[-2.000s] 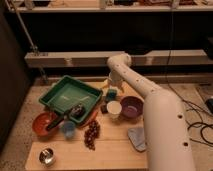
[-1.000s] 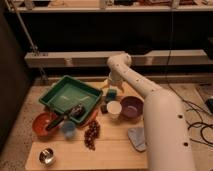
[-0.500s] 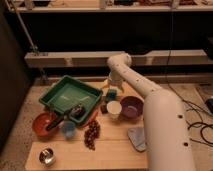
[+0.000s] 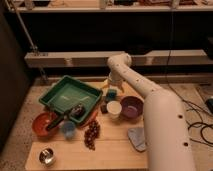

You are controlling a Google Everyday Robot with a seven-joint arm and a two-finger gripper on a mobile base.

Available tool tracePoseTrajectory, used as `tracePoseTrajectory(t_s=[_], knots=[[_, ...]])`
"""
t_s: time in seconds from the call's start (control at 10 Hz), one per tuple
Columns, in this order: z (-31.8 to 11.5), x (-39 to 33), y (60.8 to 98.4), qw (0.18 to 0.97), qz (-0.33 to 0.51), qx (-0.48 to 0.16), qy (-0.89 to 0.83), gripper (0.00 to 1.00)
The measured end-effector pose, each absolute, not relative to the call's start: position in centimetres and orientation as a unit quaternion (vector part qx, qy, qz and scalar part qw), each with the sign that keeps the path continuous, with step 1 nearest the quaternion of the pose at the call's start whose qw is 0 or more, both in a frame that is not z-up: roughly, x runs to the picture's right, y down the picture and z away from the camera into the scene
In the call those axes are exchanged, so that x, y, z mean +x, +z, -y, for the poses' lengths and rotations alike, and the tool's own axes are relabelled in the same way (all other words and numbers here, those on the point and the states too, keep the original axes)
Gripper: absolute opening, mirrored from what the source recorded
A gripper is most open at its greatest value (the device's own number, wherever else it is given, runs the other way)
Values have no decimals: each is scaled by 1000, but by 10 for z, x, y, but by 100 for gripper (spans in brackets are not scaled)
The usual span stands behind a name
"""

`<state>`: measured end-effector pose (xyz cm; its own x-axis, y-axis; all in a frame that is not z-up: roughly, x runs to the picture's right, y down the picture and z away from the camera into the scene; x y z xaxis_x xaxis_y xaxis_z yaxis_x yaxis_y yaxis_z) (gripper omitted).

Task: Place sponge in red bowl

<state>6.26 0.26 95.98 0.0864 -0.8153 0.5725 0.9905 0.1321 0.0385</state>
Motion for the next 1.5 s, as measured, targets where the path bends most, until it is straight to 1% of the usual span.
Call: tracePoseTrajectory(t_s=[1.4, 1.5], knots=[[-1, 63, 959, 714, 238, -184, -632, 80], [-8, 69, 961, 711, 237, -193, -633, 80]])
